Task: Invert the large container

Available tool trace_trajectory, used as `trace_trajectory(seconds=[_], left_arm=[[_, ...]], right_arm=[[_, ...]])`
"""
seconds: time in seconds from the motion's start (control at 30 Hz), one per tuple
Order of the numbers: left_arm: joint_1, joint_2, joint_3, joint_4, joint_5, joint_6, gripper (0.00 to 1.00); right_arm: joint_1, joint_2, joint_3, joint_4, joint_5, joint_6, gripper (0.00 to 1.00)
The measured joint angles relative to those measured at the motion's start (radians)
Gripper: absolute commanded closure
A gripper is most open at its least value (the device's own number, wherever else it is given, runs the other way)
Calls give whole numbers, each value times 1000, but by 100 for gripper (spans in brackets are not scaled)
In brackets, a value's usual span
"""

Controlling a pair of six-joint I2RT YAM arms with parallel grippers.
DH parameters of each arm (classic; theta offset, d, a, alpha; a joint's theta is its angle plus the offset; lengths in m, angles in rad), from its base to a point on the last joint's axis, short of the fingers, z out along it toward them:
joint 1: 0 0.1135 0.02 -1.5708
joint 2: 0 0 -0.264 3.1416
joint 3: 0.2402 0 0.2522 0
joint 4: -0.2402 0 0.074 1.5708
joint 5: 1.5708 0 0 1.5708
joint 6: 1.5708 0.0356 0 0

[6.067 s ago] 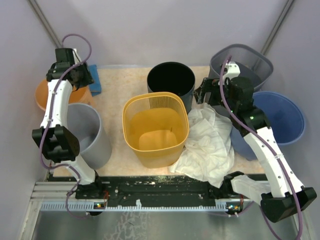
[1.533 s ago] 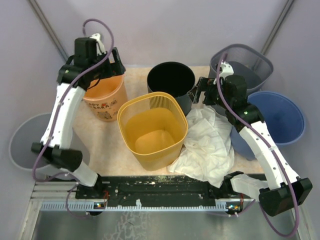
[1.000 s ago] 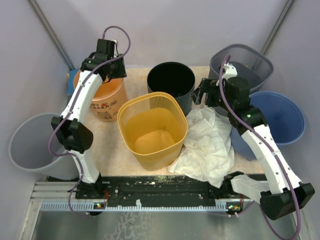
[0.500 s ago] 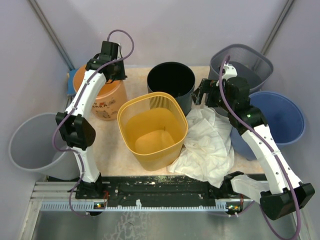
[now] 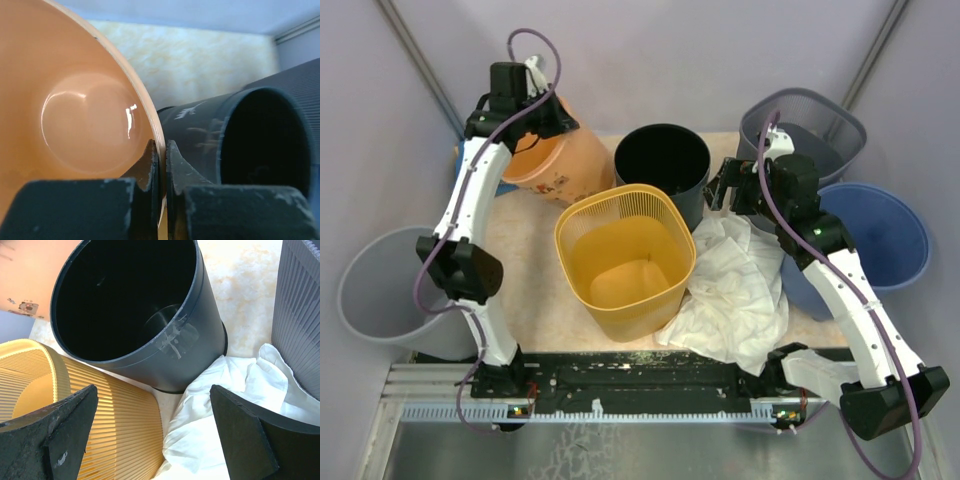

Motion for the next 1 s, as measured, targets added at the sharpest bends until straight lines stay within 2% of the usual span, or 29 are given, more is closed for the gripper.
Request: trace_trajectory(seconds=[0.23, 0.33, 0.5, 0.63, 0.73, 0.8, 0.87, 1.0], left_arm=[[151, -142, -299, 389, 272, -270, 100], [193, -157, -427, 574, 320, -390, 100], [190, -157, -640, 900, 372, -596, 100], [193, -142, -737, 1126, 380, -727, 98], [192, -119, -766, 1220, 386, -780, 78], [192, -115, -777, 1210, 388, -779, 59], [190, -116, -780, 1177, 388, -758, 45], [184, -132, -780, 1055, 369, -672, 34]], right_arm=[[0, 0, 0, -2, 7, 0, 6], [0, -1, 0, -8, 13, -1, 6], [0, -12, 0, -23, 25, -4, 6], [0, -31, 0, -33, 42, -12, 6], [0, -40, 0, -42, 50, -16, 6], [0, -45, 0, -46, 57, -20, 6], [0, -48, 0, -48, 64, -22, 6], [0, -50, 0, -49, 68, -28, 6]])
